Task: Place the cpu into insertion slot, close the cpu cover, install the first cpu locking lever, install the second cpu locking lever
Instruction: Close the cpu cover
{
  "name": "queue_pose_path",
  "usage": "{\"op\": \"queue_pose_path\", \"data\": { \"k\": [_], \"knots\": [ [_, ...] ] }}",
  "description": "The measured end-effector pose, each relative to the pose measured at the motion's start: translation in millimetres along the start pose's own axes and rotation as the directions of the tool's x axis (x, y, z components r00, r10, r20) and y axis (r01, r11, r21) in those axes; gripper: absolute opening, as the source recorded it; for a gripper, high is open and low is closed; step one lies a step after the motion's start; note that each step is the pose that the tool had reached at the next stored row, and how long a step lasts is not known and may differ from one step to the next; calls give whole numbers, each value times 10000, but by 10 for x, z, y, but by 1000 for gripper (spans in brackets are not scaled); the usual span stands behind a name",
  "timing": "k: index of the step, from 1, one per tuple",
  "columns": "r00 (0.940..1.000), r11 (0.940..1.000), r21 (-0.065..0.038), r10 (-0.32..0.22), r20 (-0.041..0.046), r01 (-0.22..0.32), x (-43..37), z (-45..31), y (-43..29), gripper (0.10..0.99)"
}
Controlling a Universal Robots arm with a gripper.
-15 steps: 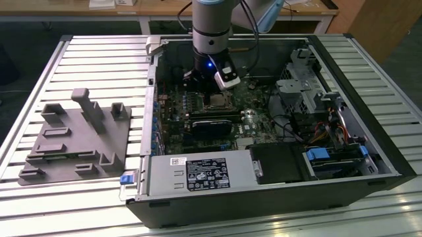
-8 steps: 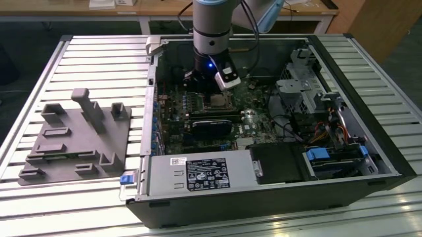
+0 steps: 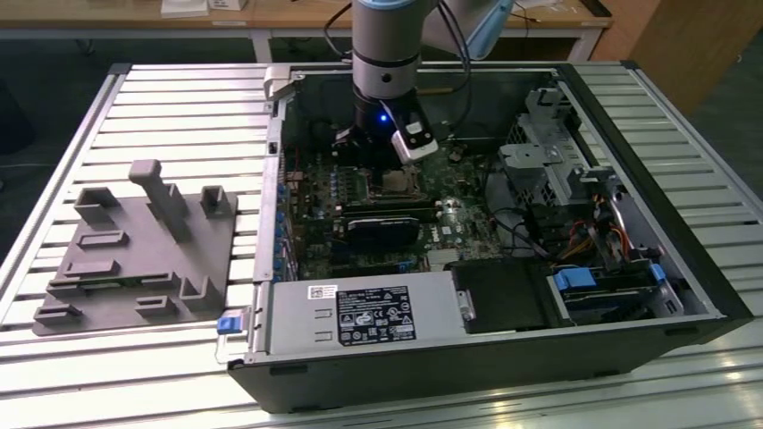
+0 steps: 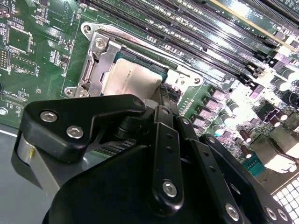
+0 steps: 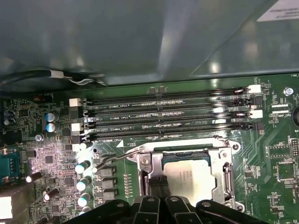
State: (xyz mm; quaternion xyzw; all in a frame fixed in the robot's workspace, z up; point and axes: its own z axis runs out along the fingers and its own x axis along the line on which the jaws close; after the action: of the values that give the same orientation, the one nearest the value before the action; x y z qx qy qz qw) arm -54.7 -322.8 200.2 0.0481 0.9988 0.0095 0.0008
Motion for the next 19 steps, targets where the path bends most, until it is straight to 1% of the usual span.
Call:
{"op": "queue_pose_path", "data": {
  "k": [4, 12, 13, 14, 15, 16, 17, 18, 19],
  "knots": [
    [10000, 10000, 1, -2, -1, 2, -1, -25, 1, 106],
    [10000, 10000, 1, -2, 4, 2, -1, -124, 2, 106],
    [10000, 10000, 16, -1, 8, 1, -1, -124, 3, 106],
    [10000, 10000, 54, -1, 19, 0, 0, -125, 3, 106],
    [10000, 10000, 90, -1, 45, 1, 0, -126, 2, 106],
    [9999, 10000, 98, -4, 101, 3, 2, -127, 1, 106],
    [9998, 10000, 89, -6, 197, 4, 6, -127, 1, 106],
    [9995, 10000, 76, -8, 315, 6, 13, -126, 1, 106],
    [9989, 10000, 63, -10, 461, 7, 21, -126, 0, 106]
  ]
}}
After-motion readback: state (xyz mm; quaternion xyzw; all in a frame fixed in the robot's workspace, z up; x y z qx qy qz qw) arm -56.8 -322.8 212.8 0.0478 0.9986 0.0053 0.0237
